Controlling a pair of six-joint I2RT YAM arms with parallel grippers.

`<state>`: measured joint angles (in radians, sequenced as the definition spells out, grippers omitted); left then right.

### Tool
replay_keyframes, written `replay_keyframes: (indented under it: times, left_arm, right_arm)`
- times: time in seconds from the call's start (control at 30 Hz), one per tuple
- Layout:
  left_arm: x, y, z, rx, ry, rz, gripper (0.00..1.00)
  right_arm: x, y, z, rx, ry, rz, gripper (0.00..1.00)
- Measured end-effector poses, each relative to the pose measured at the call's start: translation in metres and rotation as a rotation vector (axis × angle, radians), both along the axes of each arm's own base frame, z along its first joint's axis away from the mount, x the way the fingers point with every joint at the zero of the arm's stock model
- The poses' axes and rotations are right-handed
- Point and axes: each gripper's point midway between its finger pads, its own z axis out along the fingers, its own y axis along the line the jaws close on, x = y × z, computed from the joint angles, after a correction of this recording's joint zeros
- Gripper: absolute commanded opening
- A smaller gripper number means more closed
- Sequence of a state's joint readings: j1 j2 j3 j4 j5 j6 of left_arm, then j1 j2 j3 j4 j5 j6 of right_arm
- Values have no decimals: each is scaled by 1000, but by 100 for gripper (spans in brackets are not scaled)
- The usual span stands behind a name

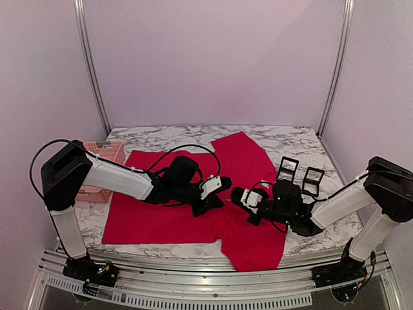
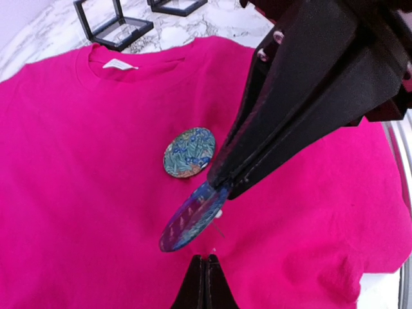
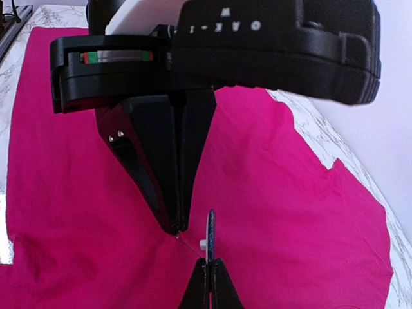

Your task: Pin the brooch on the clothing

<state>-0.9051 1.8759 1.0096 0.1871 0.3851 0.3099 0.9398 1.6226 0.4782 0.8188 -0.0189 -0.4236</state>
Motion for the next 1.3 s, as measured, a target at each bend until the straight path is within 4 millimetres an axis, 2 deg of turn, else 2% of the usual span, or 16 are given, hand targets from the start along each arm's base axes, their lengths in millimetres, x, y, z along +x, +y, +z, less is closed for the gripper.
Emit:
replay_keyframes:
  times: [0.17,0.33,0.43,0.63,0.97,1.3]
  left_arm:
    - [-2,-1,1,-11,18,0,0]
    - [-3,-2,3,-20,26,-1,0]
    - [-3,-2,4,-24,30,-1,0]
    - [-3,-2,4,-25,32,1,0]
    - [-1,-4,6,-34,35,18,0]
    - [-2,-4,6,-37,39,16,0]
  right_arm:
    - [3,-1,-2,-9,-10,-16,0]
    - [7,-5,-22,-63,-9,-35,0]
    - [8,-6,-26,-77,-8,-43,0]
    - [8,-6,-25,-71,-12,-42,0]
    - [-7,-3,-16,-40,-5,27,0]
    - [-2,-5,-13,-36,-22,0,0]
